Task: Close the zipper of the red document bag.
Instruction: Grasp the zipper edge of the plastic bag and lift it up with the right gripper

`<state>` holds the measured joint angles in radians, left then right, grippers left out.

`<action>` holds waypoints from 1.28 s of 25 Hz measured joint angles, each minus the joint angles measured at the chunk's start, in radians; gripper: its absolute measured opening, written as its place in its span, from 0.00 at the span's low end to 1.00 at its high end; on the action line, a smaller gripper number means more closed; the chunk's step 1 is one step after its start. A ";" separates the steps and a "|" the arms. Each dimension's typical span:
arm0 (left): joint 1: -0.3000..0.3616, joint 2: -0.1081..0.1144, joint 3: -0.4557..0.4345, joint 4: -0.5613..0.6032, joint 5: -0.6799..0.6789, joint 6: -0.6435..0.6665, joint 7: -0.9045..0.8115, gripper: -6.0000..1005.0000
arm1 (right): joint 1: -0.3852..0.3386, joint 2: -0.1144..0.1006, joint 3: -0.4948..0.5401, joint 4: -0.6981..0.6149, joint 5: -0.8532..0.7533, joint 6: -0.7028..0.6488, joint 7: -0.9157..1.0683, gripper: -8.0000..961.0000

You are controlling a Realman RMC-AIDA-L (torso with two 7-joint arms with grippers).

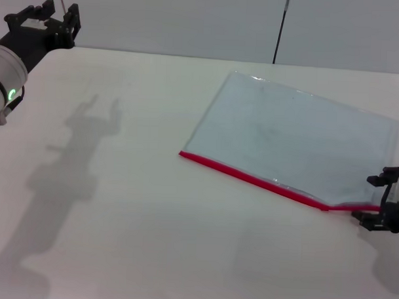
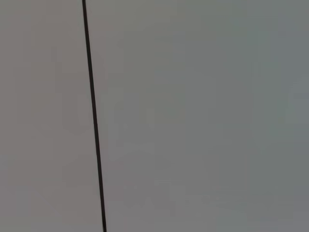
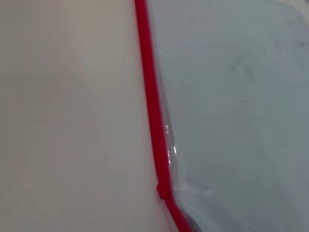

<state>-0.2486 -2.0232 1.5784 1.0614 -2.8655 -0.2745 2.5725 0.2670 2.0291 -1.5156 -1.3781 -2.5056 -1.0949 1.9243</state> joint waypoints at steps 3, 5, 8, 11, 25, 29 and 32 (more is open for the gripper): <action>-0.001 0.000 0.000 0.000 0.000 0.000 0.000 0.43 | 0.014 0.000 0.004 0.021 -0.013 0.007 0.004 0.76; -0.001 0.000 0.000 0.000 0.000 0.000 0.000 0.43 | 0.024 0.000 0.008 0.034 -0.019 0.008 0.005 0.76; -0.001 0.000 0.000 0.000 0.000 0.000 0.000 0.43 | 0.036 -0.002 0.012 0.056 -0.021 0.012 0.005 0.76; -0.001 0.000 0.002 0.000 0.000 0.000 0.000 0.43 | 0.044 -0.003 0.012 0.069 -0.022 0.021 0.007 0.75; -0.002 -0.002 0.008 0.002 0.000 0.000 0.000 0.43 | 0.084 -0.002 0.003 0.097 -0.060 0.050 0.044 0.73; -0.002 -0.002 0.008 0.003 0.000 0.000 0.000 0.43 | 0.087 -0.001 0.000 0.099 -0.054 0.047 0.044 0.69; -0.002 -0.002 0.007 0.003 0.000 0.000 0.000 0.43 | 0.090 0.000 -0.006 0.097 -0.050 0.044 0.041 0.64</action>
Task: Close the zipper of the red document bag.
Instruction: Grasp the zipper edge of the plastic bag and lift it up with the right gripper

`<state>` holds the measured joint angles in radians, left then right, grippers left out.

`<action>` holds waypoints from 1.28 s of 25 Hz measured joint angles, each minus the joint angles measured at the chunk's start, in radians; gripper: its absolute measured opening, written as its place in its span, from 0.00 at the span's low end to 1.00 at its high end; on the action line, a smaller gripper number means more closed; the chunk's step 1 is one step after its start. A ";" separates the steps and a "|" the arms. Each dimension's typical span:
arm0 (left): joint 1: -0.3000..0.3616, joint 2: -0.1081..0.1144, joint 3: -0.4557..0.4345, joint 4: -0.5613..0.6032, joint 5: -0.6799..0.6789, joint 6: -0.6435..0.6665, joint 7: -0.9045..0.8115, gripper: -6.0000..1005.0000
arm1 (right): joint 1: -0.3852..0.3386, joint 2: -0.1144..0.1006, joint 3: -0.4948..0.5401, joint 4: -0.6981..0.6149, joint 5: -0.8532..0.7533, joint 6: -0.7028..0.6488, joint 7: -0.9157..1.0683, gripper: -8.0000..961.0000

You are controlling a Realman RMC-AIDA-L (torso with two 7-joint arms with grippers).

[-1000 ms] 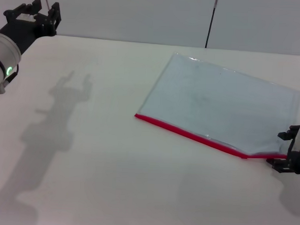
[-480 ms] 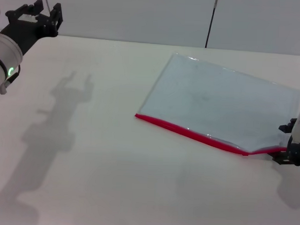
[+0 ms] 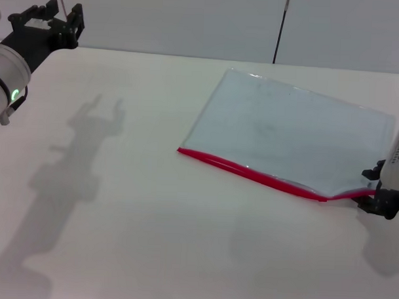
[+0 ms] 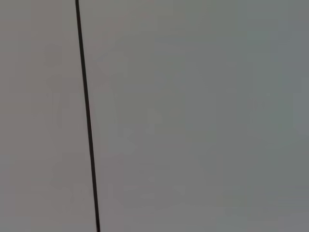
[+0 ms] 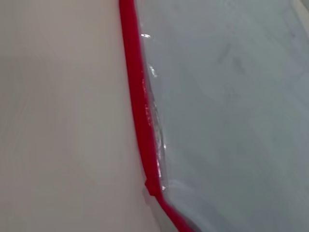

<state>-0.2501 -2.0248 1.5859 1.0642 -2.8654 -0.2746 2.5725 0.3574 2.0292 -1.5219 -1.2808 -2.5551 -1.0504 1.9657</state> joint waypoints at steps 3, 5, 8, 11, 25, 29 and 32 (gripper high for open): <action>0.000 0.000 -0.001 -0.001 0.000 -0.001 0.000 0.43 | 0.001 0.000 -0.019 -0.004 0.001 0.003 -0.001 0.59; 0.000 0.000 -0.002 -0.001 0.000 -0.001 0.000 0.43 | 0.003 0.001 -0.031 -0.006 0.002 0.006 -0.001 0.56; 0.000 0.000 -0.003 -0.001 0.000 -0.002 0.000 0.43 | 0.007 0.001 -0.044 -0.007 0.020 0.007 -0.006 0.47; 0.000 0.000 -0.003 -0.002 0.000 -0.002 0.000 0.43 | 0.011 -0.001 -0.047 -0.008 0.036 0.008 -0.008 0.36; 0.007 0.009 0.040 0.022 0.000 0.000 -0.009 0.43 | -0.059 0.001 -0.019 -0.173 0.075 0.011 0.017 0.10; 0.008 0.036 0.102 0.052 0.015 0.005 -0.020 0.43 | -0.072 0.001 -0.006 -0.208 0.108 0.013 0.017 0.08; 0.000 0.073 0.162 0.071 0.024 -0.006 -0.055 0.43 | -0.075 0.001 -0.004 -0.221 0.116 0.013 0.017 0.07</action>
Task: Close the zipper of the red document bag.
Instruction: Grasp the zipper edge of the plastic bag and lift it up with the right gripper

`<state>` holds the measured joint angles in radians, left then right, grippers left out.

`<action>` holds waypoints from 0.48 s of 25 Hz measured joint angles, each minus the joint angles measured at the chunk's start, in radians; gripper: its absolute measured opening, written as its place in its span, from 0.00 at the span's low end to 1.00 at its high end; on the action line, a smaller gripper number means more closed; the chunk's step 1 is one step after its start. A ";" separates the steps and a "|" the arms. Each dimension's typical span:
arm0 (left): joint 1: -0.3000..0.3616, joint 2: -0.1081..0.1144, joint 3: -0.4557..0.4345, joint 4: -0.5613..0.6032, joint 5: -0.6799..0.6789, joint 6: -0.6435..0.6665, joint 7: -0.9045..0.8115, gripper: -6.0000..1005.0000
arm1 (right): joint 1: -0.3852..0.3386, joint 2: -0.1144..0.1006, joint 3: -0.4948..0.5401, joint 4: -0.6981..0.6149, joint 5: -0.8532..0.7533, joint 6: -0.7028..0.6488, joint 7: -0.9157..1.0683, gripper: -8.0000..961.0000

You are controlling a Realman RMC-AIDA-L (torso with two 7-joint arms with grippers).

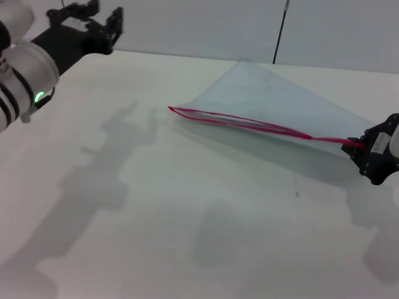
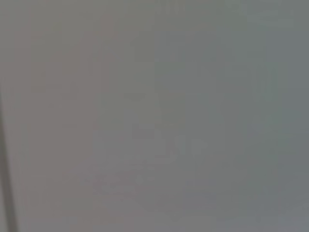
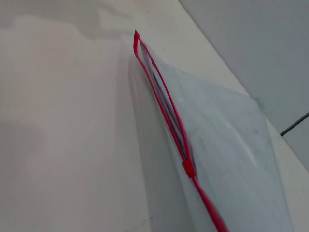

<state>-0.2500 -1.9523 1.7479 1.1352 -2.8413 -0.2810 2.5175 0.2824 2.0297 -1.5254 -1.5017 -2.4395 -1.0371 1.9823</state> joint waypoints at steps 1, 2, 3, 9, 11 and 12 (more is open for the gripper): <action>-0.008 0.015 0.023 0.002 0.001 -0.015 -0.016 0.43 | -0.001 0.000 0.000 -0.005 0.001 0.000 0.000 0.07; -0.016 0.030 0.044 0.004 0.002 -0.031 -0.026 0.43 | -0.003 0.000 0.000 -0.011 0.004 0.000 0.000 0.07; -0.025 0.040 0.060 0.002 0.003 -0.043 -0.029 0.43 | -0.007 0.000 -0.001 -0.020 0.012 -0.001 0.000 0.07; -0.062 0.059 0.104 -0.011 0.138 -0.077 -0.076 0.44 | -0.019 -0.002 0.000 -0.055 0.066 -0.018 -0.007 0.06; -0.071 0.060 0.110 -0.011 0.195 -0.089 -0.118 0.44 | -0.022 -0.002 0.000 -0.063 0.067 -0.020 -0.005 0.06; -0.077 0.061 0.111 -0.012 0.228 -0.105 -0.144 0.44 | -0.023 -0.002 0.000 -0.067 0.067 -0.020 -0.003 0.06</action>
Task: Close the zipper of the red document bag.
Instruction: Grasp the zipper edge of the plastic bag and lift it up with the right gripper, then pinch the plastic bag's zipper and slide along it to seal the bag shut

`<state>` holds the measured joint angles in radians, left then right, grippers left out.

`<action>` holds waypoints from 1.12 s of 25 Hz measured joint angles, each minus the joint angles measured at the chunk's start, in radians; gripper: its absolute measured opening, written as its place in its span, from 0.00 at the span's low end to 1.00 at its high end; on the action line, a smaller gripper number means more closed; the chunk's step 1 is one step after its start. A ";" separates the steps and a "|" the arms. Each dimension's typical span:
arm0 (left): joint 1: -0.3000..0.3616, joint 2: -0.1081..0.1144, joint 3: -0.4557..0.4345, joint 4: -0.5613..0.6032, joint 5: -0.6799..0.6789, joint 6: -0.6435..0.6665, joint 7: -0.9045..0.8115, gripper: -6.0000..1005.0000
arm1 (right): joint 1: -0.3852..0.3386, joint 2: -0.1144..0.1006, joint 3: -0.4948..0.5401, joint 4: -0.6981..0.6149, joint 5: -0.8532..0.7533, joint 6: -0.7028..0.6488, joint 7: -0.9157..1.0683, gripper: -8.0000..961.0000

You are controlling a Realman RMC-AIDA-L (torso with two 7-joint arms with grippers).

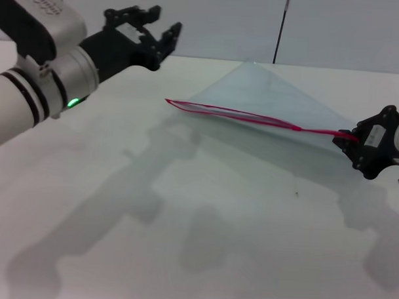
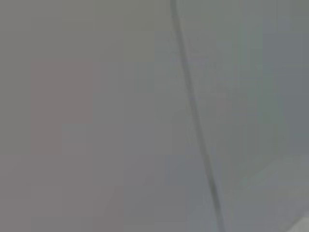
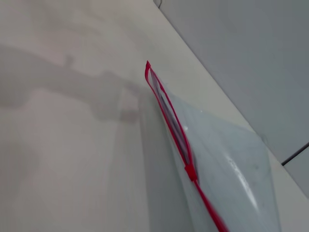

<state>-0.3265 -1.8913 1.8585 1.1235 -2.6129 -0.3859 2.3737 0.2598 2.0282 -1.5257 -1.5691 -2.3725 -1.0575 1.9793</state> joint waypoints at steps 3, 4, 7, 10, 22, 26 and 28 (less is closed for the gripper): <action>-0.019 -0.004 -0.006 -0.020 0.069 -0.072 -0.039 0.44 | 0.000 0.000 0.000 -0.008 0.014 -0.001 0.002 0.06; -0.028 -0.007 -0.012 -0.034 0.081 -0.098 -0.042 0.44 | 0.000 0.000 0.000 -0.008 0.025 -0.001 0.002 0.06; -0.059 -0.013 -0.024 -0.083 0.088 -0.164 -0.045 0.44 | 0.000 -0.001 0.001 -0.009 0.045 -0.001 0.002 0.06; -0.089 -0.018 -0.026 -0.131 0.091 -0.203 -0.038 0.48 | 0.004 -0.001 0.001 -0.009 0.048 -0.001 0.002 0.06; -0.148 -0.061 -0.024 -0.215 0.325 -0.257 0.025 0.74 | 0.002 0.002 0.006 -0.042 0.057 -0.001 0.014 0.06; -0.186 -0.075 -0.022 -0.267 0.342 -0.284 0.091 0.74 | -0.001 0.002 0.006 -0.046 0.085 -0.001 0.015 0.06; -0.205 -0.081 -0.018 -0.293 0.342 -0.288 0.114 0.74 | -0.001 0.002 0.007 -0.046 0.090 -0.001 0.014 0.06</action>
<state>-0.5318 -1.9728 1.8403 0.8306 -2.2704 -0.6737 2.4873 0.2588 2.0297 -1.5191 -1.6150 -2.2824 -1.0586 1.9936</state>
